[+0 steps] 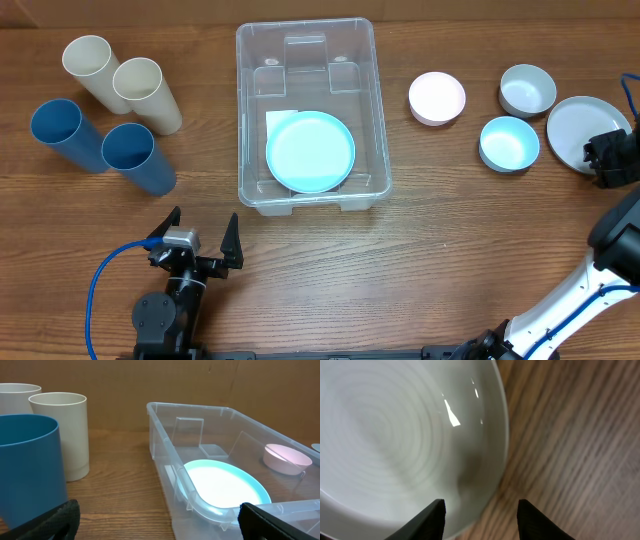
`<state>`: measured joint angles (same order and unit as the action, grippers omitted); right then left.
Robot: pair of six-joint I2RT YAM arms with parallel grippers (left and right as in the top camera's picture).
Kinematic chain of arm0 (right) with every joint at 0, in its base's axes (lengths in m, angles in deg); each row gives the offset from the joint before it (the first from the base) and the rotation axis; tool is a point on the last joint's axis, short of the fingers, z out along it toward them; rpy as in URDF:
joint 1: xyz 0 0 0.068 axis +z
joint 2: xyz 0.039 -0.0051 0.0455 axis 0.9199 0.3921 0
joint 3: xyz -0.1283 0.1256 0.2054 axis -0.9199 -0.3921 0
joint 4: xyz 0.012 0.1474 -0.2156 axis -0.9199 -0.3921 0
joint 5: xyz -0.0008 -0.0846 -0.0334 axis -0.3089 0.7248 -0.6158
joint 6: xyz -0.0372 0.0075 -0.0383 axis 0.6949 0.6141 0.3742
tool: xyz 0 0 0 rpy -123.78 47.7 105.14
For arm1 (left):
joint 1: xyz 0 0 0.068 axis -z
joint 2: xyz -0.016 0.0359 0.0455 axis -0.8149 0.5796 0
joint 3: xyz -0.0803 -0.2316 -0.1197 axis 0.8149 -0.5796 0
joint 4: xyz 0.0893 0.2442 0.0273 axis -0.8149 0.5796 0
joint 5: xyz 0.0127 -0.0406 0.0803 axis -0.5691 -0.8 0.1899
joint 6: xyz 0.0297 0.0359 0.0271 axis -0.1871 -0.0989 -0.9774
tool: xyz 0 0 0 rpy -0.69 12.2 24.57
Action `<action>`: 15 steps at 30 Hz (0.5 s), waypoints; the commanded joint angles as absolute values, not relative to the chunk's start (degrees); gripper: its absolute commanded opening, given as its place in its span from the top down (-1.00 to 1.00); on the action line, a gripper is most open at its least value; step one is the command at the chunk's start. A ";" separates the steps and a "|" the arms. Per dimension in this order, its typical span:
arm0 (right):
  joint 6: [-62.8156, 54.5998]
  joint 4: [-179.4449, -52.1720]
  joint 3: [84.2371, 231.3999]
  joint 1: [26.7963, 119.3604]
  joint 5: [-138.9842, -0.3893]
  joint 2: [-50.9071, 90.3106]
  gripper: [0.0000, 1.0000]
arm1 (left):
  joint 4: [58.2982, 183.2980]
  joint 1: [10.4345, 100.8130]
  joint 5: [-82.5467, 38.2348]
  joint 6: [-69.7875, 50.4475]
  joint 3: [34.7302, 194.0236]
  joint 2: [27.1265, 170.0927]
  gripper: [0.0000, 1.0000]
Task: Pack container
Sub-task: 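Move the right gripper to the grey-white plate and grasp its rim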
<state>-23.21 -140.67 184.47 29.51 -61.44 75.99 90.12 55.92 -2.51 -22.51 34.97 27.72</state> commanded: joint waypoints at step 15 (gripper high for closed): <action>-24.35 -134.94 177.09 29.66 -61.39 76.98 0.92 | 90.21 55.33 -3.12 -22.99 34.77 27.24 -1.00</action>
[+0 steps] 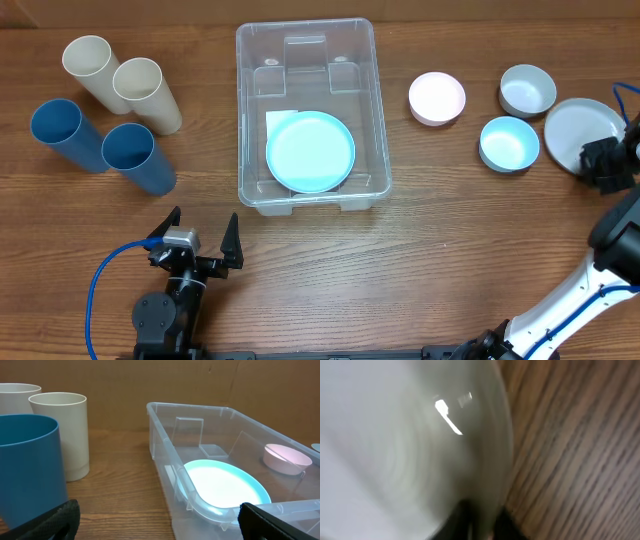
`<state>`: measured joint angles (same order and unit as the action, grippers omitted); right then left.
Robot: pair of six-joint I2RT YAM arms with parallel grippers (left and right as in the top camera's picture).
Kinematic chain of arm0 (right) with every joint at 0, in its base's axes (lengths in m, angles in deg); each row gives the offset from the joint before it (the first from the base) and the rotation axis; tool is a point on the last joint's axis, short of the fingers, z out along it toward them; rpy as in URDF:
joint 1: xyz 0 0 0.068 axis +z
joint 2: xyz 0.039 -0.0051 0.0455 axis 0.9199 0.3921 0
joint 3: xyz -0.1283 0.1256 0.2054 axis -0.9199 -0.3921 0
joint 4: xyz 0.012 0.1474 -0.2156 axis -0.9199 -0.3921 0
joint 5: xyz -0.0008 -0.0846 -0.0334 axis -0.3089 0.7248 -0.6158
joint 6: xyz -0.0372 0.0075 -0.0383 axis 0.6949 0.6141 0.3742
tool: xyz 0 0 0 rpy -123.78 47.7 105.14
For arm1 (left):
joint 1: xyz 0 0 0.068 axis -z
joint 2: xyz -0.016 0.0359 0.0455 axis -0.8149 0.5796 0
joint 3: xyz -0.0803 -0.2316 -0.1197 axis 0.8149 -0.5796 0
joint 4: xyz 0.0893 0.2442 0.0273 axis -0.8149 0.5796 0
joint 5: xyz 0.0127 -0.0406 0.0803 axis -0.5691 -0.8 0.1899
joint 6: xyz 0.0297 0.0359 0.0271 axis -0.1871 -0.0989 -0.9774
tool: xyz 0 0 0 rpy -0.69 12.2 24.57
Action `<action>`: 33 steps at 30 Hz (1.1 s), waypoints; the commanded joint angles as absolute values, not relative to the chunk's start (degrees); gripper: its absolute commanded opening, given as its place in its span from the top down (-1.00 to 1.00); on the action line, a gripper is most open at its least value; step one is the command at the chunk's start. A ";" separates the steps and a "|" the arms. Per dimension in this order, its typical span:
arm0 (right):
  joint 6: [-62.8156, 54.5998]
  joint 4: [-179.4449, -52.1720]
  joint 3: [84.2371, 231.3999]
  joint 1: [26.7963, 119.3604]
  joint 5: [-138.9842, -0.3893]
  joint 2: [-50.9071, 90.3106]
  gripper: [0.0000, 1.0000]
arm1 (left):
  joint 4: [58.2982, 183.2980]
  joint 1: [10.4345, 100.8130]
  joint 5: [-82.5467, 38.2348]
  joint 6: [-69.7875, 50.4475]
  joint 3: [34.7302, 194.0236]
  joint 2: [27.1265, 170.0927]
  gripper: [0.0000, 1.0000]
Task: Pack container
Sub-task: 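Move the right gripper to the grey-white plate and grasp its rim, then carry the grey-white plate into the bin and release it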
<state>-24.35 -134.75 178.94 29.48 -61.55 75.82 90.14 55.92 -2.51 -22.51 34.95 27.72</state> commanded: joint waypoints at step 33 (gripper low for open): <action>-12.74 -165.70 216.69 91.06 -57.35 67.36 0.92 | 90.21 55.33 -3.12 -22.99 34.77 27.24 -1.00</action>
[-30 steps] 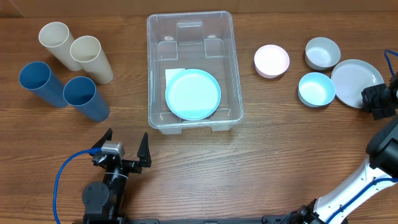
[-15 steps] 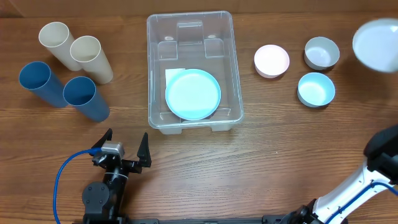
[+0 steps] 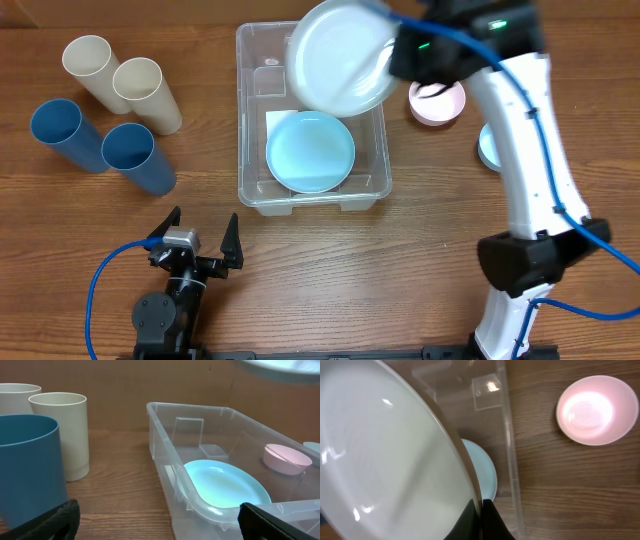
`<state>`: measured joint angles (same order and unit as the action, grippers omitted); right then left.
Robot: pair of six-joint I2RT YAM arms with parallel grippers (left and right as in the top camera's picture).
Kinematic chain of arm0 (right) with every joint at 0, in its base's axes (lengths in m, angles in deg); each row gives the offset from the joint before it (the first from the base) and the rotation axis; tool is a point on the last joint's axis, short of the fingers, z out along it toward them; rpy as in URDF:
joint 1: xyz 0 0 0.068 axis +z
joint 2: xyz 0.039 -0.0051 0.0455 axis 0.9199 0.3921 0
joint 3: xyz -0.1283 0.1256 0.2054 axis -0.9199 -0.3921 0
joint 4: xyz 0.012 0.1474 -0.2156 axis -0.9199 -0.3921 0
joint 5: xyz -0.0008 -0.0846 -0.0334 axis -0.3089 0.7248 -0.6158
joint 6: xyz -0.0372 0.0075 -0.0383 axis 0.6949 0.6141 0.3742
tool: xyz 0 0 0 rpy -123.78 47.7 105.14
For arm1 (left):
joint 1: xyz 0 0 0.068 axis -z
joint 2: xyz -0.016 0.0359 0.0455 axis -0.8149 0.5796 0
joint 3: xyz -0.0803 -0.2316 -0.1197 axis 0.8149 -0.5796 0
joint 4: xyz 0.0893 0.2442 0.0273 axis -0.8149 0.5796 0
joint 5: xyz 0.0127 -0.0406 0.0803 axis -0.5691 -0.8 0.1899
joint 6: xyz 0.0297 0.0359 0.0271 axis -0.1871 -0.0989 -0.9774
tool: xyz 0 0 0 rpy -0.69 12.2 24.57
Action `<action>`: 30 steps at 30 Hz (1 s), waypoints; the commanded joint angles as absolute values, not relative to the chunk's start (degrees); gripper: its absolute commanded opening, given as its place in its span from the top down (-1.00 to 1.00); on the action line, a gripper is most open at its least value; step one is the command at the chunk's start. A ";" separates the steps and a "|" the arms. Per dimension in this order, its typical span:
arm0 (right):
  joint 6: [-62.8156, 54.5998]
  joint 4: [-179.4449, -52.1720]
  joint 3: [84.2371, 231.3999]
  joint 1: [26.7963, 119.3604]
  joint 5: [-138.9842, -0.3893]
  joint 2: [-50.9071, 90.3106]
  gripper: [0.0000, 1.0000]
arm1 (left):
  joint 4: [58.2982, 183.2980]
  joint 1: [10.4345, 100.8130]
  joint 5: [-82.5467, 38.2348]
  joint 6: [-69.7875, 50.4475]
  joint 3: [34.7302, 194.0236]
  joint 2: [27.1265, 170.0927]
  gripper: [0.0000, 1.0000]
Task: Pack container
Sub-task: 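Carry the grey-white plate into the bin and release it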
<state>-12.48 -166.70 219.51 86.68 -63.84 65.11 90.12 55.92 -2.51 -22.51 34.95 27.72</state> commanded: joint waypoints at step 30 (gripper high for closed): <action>-7.93 -158.64 203.10 97.79 -57.85 69.26 -0.45 | 90.21 55.33 -3.10 -22.99 34.77 27.24 -1.00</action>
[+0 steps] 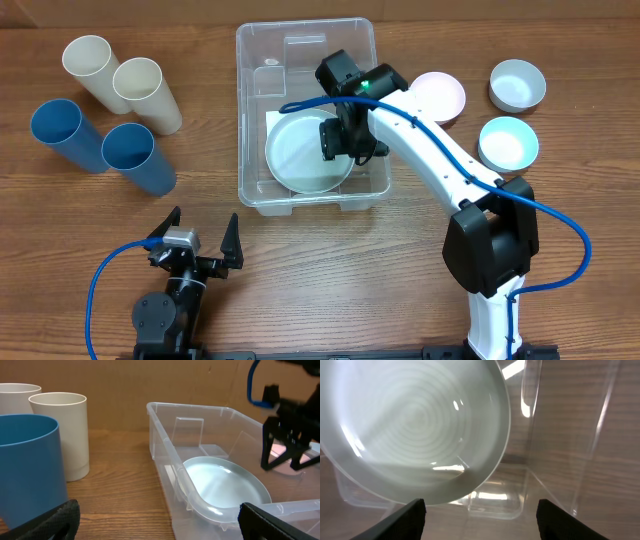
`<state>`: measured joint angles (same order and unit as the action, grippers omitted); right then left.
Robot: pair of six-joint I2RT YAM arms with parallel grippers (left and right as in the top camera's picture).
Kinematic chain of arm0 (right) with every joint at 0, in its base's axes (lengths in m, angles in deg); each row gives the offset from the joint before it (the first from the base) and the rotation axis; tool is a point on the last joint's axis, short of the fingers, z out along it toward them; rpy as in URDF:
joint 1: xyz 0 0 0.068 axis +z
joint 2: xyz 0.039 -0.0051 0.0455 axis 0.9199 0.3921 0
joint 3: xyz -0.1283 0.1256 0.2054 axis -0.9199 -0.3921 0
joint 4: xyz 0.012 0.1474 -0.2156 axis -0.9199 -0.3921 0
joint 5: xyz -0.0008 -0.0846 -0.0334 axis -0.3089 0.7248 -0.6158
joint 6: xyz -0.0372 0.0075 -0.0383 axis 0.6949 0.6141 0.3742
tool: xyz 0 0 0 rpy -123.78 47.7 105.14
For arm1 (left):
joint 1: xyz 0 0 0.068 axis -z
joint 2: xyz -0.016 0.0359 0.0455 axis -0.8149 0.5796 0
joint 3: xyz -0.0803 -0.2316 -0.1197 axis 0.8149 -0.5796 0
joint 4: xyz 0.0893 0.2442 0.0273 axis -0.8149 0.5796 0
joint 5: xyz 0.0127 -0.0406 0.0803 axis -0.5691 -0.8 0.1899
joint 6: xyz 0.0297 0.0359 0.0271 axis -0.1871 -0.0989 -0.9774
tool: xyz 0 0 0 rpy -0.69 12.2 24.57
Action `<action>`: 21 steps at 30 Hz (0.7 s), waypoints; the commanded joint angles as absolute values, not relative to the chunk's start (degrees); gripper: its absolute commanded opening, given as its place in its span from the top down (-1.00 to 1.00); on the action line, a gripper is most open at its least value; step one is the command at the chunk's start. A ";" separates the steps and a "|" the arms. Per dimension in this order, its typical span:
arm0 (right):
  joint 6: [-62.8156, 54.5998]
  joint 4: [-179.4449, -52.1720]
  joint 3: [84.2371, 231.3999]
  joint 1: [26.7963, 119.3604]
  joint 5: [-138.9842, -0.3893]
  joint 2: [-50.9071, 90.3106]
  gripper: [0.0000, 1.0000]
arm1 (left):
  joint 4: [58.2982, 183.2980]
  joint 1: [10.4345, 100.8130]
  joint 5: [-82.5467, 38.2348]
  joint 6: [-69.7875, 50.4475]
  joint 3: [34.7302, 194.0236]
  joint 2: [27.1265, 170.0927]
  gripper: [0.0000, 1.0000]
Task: Pack container
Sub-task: 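Carry the grey-white plate into the bin and release it, then grasp the light-blue bowl rim with the right gripper and lift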
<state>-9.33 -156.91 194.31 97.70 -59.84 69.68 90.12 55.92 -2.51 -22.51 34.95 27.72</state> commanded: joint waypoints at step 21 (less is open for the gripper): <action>-17.88 -165.30 194.88 49.18 -59.01 69.50 -0.45 | 90.21 55.33 -3.12 -22.99 34.77 27.24 -1.00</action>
<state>-18.01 -169.70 202.92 48.87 -57.22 69.70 90.14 55.92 -2.51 -22.51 34.97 27.72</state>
